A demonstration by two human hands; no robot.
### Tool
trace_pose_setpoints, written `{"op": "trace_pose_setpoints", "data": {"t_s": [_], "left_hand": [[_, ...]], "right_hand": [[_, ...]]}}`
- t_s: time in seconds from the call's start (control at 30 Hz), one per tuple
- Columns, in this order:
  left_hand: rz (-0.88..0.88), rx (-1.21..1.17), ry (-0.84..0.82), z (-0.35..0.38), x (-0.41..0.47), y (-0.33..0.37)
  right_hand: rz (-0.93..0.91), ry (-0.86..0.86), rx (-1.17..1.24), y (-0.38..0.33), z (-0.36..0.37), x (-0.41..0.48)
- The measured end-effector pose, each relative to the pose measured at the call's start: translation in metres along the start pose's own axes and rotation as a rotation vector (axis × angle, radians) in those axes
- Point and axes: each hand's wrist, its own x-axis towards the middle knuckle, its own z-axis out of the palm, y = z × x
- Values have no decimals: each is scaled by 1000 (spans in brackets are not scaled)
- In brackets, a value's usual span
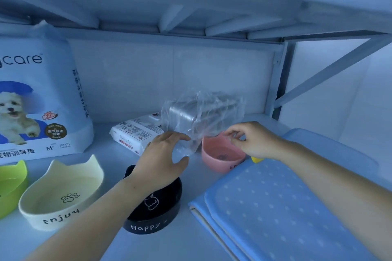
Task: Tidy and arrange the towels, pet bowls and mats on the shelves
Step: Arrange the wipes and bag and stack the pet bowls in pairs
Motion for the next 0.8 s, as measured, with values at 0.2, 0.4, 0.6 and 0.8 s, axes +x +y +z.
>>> {"op": "trace_pose_setpoints", "data": {"t_s": [0.2, 0.4, 0.6, 0.8], "left_hand": [[-142, 64, -18, 8, -2, -6], [-296, 330, -245, 0, -20, -11], [-340, 281, -222, -15, -38, -13], [-367, 242, -142, -22, -53, -23]], "right_hand": [[-66, -167, -66, 5, 20, 21], [-70, -321, -175, 0, 44, 32], [-107, -381, -93, -10, 48, 31], [-187, -457, 44, -35, 56, 29]]}}
